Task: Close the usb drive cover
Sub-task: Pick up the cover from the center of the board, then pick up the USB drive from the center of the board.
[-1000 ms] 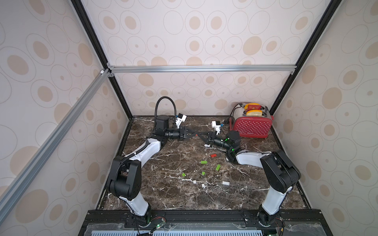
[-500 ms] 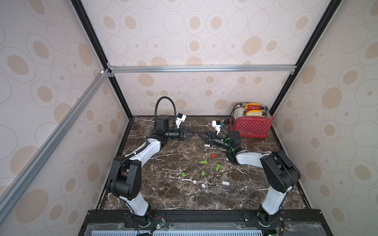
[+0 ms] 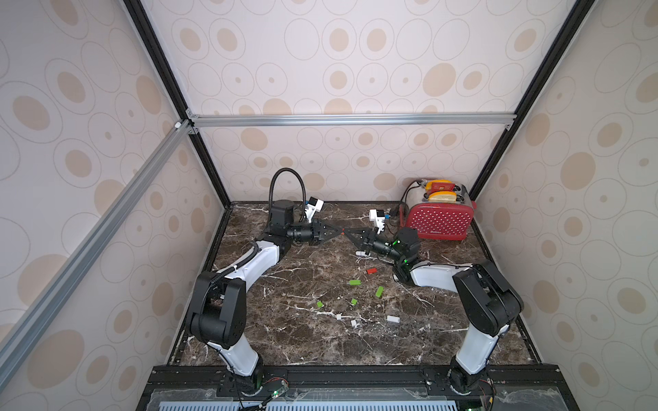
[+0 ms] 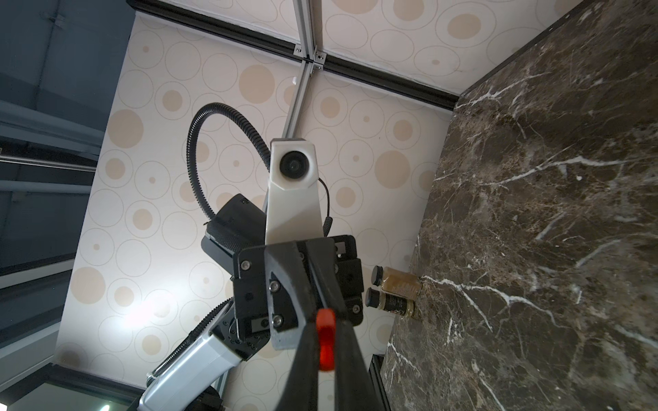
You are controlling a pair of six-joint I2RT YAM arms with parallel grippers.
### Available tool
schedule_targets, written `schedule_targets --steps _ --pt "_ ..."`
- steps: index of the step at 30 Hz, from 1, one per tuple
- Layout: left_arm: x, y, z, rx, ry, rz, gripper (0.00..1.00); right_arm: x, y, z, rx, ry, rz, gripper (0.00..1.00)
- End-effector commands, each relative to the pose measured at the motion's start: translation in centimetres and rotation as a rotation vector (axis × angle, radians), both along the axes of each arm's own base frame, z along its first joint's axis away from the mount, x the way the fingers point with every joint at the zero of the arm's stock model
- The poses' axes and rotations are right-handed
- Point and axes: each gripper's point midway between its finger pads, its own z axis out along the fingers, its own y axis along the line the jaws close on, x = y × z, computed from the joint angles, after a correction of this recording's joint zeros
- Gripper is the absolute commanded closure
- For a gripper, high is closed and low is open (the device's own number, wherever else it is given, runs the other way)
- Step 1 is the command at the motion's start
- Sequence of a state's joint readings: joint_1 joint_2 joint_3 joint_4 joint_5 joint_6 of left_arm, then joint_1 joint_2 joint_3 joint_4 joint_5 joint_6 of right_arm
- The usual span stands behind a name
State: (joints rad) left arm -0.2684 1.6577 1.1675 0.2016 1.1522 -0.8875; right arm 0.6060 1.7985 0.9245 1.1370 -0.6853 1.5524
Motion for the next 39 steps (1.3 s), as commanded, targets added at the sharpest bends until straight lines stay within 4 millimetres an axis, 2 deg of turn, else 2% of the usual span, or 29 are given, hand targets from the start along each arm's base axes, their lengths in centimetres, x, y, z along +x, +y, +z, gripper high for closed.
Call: schedule_targets --steps 1,6,10,12,17,20,23,25,28,29,32,37,39 --pt "-0.3 -0.7 2.3 -0.035 -0.089 -0.043 0.90 -0.2 1.0 -1.4 -0.027 0.032 0.020 0.96" --pt "-0.6 -0.5 1.6 -0.012 -0.084 -0.044 0.90 -0.1 0.5 -0.4 -0.018 0.010 0.019 0.79" --pt "-0.7 -0.2 0.9 0.007 -0.081 -0.039 0.91 -0.1 -0.5 0.3 -0.025 -0.015 0.009 0.72" --pt "-0.6 0.1 0.5 0.018 -0.075 -0.035 0.91 -0.2 -0.9 0.7 -0.030 -0.030 0.010 0.65" --pt "-0.3 1.7 -0.5 0.052 -0.062 -0.007 0.91 0.0 -3.1 1.2 -0.064 -0.073 -0.006 0.52" --pt "-0.2 2.6 -1.0 0.056 -0.027 -0.001 0.92 -0.2 -4.7 0.7 -0.169 -0.122 0.004 0.45" --pt "-0.6 3.0 -2.3 0.027 0.099 -0.033 0.92 -1.4 -5.9 -1.1 -0.434 -0.223 0.069 0.35" --pt "-0.9 3.7 -2.9 0.030 0.130 -0.017 0.92 -2.3 -6.9 -2.2 -0.669 -0.376 0.128 0.29" --pt "-1.7 4.3 -3.3 0.046 0.147 0.004 0.92 -1.9 -9.0 -4.7 -0.939 -0.506 0.180 0.26" --pt "-2.0 4.4 -3.4 0.050 0.154 0.011 0.92 -1.7 -9.4 -5.4 -0.996 -0.535 0.199 0.21" --pt "-2.3 4.9 -4.1 0.078 0.159 0.055 0.93 -1.0 -10.4 -7.7 -1.153 -0.610 0.276 0.16" --pt "-2.9 5.4 -5.1 0.119 0.170 0.084 0.93 -2.0 -10.6 -12.4 -1.310 -0.743 0.535 0.16" --pt "-3.0 5.5 -5.6 0.126 0.182 0.091 0.92 -1.9 -11.0 -13.9 -1.356 -0.784 0.588 0.18"
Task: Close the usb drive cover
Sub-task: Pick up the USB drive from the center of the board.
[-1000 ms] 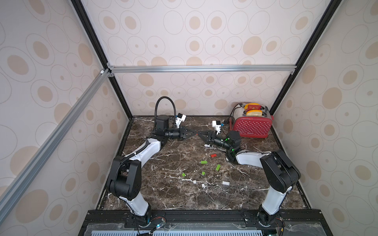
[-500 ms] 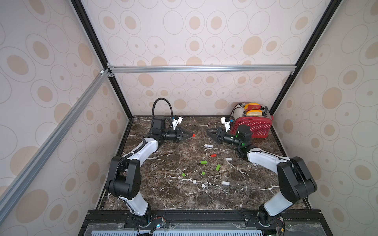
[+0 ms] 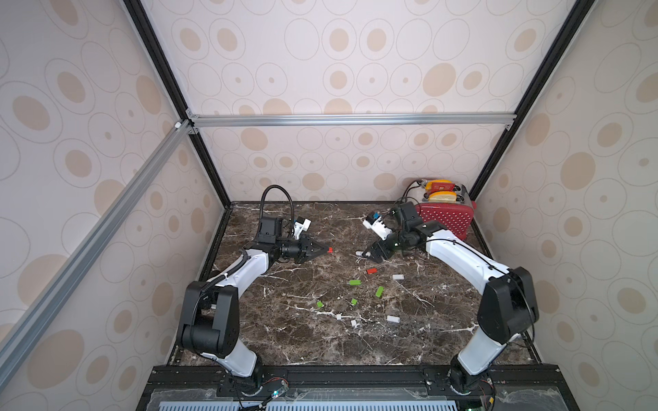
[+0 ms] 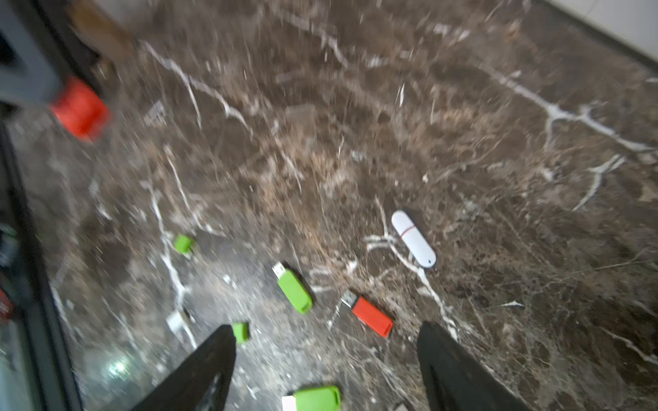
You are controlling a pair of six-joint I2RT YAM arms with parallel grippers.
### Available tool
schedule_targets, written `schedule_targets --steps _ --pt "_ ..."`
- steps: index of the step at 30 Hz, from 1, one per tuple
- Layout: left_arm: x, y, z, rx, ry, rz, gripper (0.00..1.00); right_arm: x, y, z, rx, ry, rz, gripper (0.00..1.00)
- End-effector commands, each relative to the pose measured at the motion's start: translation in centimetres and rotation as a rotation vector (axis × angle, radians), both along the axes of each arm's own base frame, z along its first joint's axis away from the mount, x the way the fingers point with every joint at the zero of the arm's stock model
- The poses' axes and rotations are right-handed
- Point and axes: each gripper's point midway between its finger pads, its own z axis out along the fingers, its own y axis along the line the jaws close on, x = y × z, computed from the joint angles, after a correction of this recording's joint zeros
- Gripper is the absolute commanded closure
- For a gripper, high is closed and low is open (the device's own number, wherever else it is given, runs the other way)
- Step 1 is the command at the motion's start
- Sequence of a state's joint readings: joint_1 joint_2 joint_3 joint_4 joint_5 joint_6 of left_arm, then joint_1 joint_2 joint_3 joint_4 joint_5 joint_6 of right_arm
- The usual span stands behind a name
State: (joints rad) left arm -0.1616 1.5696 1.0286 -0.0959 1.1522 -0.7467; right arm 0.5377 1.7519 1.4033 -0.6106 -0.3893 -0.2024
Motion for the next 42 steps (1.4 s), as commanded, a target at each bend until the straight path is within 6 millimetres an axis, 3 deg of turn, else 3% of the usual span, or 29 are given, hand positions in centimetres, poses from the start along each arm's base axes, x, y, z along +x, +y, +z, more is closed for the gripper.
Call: schedule_targets --steps 1,6,16,24,27,34,42 --pt "-0.2 0.4 -0.1 0.026 -0.021 0.015 0.92 -1.9 -2.3 -3.3 -0.217 -0.030 0.192 0.18" --pt "-0.6 0.4 -0.7 0.026 0.004 0.003 0.92 -2.0 -2.9 -5.7 -0.265 -0.042 0.270 0.21" --pt "-1.1 0.3 -2.1 0.022 0.044 -0.019 0.93 -0.2 -3.6 -9.5 -0.394 0.002 0.280 0.29" --pt "-1.3 0.2 -3.3 0.026 0.083 -0.033 0.94 1.4 -3.4 -10.3 -0.441 -0.016 0.261 0.29" --pt "-1.3 0.2 -3.4 0.026 0.085 -0.034 0.94 1.8 -2.8 -10.8 -0.437 0.007 0.267 0.33" --pt "-1.4 0.2 -3.4 0.025 0.080 -0.039 0.94 0.4 -1.6 -12.7 -0.446 0.060 0.328 0.41" --pt "-1.3 0.2 -3.6 0.027 0.081 -0.041 0.94 -0.5 -2.0 -13.1 -0.444 0.073 0.332 0.59"
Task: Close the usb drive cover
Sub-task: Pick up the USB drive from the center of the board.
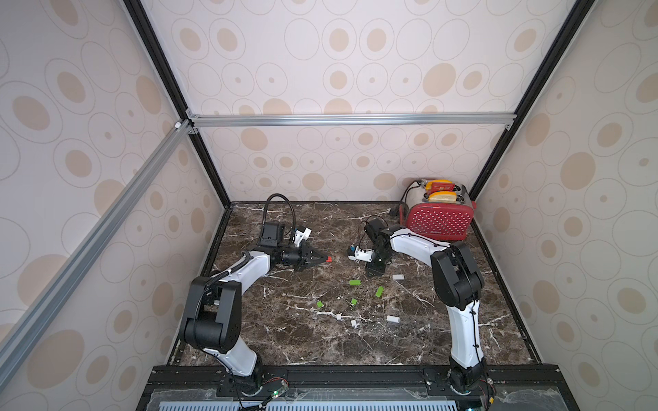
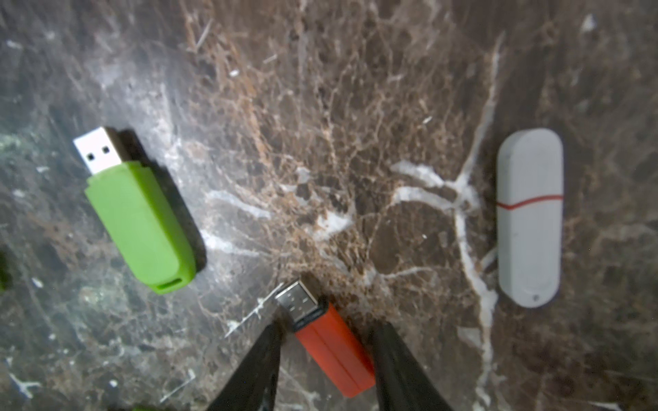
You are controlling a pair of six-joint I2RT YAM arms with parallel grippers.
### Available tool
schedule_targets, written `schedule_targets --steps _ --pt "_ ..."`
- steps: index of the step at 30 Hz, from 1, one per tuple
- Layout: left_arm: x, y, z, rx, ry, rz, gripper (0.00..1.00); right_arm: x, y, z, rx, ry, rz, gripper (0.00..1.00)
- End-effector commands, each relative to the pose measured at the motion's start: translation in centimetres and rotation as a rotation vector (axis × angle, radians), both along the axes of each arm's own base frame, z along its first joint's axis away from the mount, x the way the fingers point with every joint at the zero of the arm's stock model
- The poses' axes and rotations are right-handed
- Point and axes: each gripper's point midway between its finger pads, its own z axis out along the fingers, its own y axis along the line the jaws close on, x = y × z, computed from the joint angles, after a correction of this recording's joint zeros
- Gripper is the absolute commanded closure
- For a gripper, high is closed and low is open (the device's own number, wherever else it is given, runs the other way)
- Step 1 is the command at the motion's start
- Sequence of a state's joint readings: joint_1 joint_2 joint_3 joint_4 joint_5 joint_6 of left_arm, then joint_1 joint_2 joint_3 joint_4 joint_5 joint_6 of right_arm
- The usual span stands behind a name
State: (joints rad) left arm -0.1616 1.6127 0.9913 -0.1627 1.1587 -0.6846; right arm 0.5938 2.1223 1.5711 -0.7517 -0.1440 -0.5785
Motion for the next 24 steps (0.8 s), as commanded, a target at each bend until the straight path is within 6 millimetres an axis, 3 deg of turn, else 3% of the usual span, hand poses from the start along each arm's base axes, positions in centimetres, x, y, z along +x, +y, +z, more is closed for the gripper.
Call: schedule_targets --steps 1,15,24 --pt "-0.1 0.0 -0.1 -0.004 -0.008 -0.016 0.94 -1.9 -1.0 -0.8 -0.027 0.057 0.005 0.62" --pt "-0.2 0.0 -0.1 -0.003 -0.010 -0.022 0.95 -2.8 -1.8 -1.2 -0.037 0.066 -0.019 0.87" --pt "-0.1 -0.1 -0.9 -0.013 0.007 -0.038 0.97 -2.4 -1.1 2.0 0.035 0.005 -0.018 0.92"
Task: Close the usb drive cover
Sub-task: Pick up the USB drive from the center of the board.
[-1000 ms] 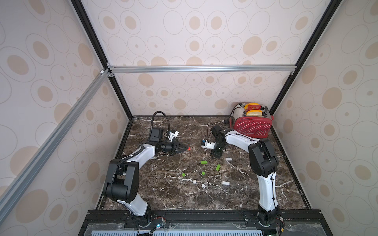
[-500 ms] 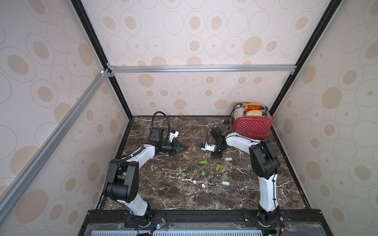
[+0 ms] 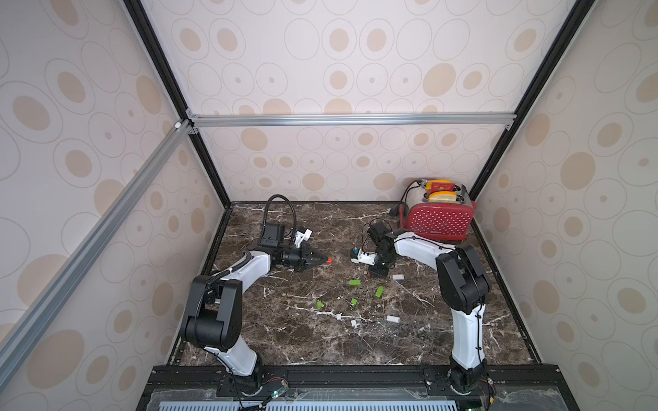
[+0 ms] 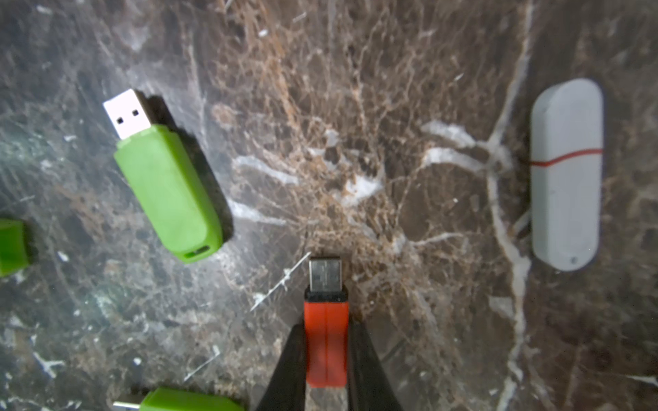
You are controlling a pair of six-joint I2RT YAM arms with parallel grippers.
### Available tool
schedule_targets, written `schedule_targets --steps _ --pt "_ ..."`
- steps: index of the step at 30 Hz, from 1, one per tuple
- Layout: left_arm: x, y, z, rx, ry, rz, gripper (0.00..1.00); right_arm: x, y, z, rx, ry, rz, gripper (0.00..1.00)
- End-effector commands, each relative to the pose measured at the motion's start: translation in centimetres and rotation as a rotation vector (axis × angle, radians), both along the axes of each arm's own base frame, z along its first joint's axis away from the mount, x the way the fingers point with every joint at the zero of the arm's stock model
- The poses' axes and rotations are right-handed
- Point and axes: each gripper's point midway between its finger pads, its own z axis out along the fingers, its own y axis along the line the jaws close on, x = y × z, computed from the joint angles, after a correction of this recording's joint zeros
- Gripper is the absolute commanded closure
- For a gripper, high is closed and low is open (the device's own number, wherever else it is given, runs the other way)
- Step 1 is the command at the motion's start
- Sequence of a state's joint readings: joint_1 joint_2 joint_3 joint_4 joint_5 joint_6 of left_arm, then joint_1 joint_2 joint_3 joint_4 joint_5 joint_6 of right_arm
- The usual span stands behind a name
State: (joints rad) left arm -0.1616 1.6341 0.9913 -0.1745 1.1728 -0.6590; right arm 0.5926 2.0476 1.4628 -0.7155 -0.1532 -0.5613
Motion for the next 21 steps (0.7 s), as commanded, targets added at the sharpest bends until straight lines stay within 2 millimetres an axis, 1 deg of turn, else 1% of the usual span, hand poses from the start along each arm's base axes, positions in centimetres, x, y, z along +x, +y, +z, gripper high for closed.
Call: schedule_targets --steps 1,4,7,10,13,16,21 --pt "0.2 -0.1 -0.2 -0.012 -0.001 -0.021 0.97 -0.7 0.0 2.5 0.045 -0.011 -0.001 0.93" --pt "0.3 -0.3 -0.4 -0.015 0.003 -0.029 0.97 -1.2 1.0 4.7 0.128 -0.030 0.012 0.93" --pt "0.2 -0.7 -0.7 -0.019 0.005 -0.044 0.98 -2.2 2.2 7.1 0.239 -0.046 0.037 0.93" --pt "-0.2 -1.4 -0.9 -0.022 0.002 -0.070 0.98 -3.3 3.3 9.1 0.322 -0.086 0.093 0.95" --pt "-1.0 -2.4 -0.5 -0.047 0.003 -0.116 0.98 -4.8 4.4 10.3 0.362 -0.120 0.163 0.96" --pt "-1.4 -3.0 -0.4 -0.054 0.002 -0.140 0.98 -5.9 5.3 10.7 0.386 -0.136 0.212 0.96" --pt "-1.9 -3.8 -0.4 -0.061 0.006 -0.166 0.98 -7.2 6.5 11.1 0.410 -0.154 0.267 0.96"
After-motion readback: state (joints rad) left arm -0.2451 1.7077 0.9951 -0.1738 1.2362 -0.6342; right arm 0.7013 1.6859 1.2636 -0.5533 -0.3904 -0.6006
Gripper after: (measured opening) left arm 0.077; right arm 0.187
